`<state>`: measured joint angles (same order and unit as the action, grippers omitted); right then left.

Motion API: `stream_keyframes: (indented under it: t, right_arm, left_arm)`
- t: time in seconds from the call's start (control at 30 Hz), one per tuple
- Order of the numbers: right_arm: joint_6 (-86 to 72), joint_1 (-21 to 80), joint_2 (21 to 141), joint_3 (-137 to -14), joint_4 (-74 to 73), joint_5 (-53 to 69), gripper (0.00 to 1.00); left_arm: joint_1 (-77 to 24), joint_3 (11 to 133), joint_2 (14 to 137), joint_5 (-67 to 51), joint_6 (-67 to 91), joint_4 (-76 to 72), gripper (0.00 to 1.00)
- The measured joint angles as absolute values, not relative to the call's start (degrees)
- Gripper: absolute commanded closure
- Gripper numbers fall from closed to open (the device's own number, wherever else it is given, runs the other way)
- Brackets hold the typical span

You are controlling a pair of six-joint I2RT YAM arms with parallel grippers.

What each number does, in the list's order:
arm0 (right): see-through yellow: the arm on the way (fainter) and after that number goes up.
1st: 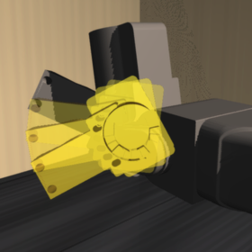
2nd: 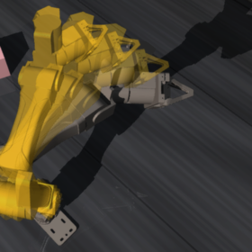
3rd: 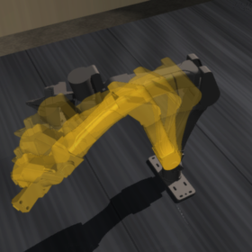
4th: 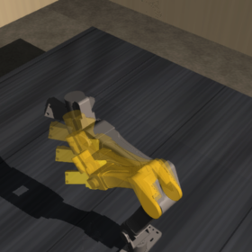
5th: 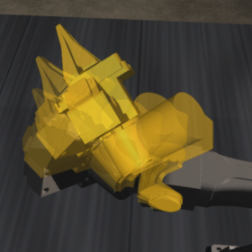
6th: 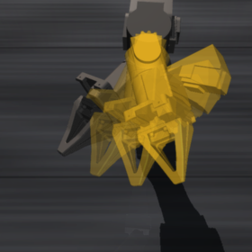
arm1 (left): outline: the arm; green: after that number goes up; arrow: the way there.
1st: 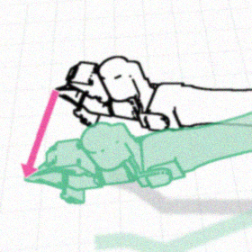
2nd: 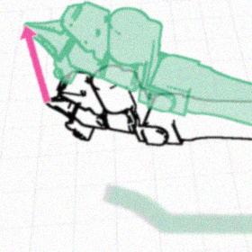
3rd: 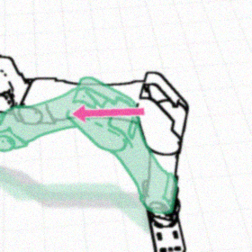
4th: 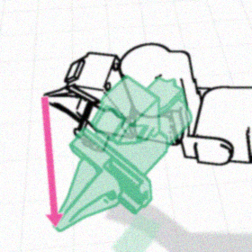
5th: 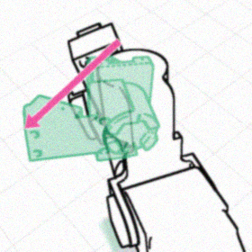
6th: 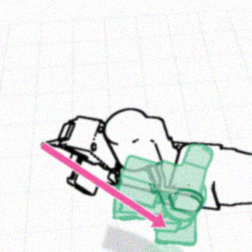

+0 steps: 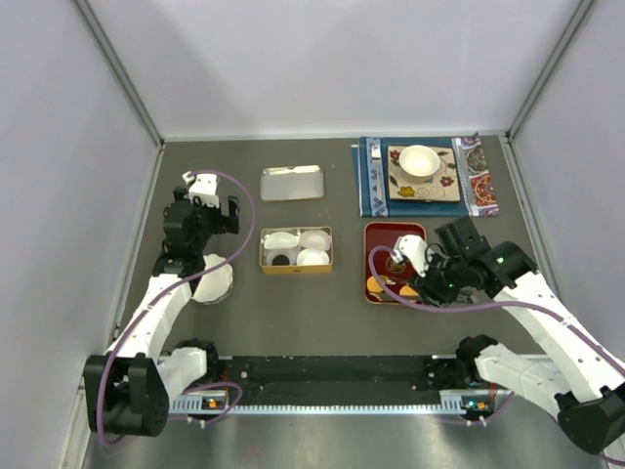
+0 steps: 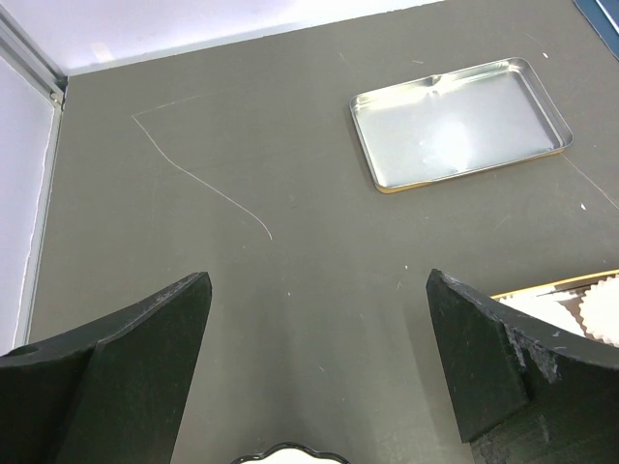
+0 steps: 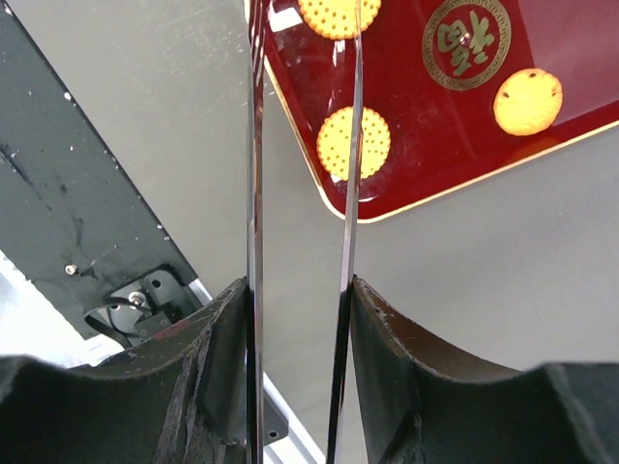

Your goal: Pack the cookies

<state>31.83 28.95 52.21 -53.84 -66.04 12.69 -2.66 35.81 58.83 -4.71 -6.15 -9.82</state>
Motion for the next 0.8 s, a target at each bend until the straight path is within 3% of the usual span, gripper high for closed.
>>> stream_keyframes:
  t: [0.8]
  right_arm:
    - [33.7, 28.7, 56.3, -52.6, -63.2, 12.8, 0.53]
  left_arm:
    - [-2.7, 35.8, 58.7, -4.9, -6.2, -9.9, 0.01]
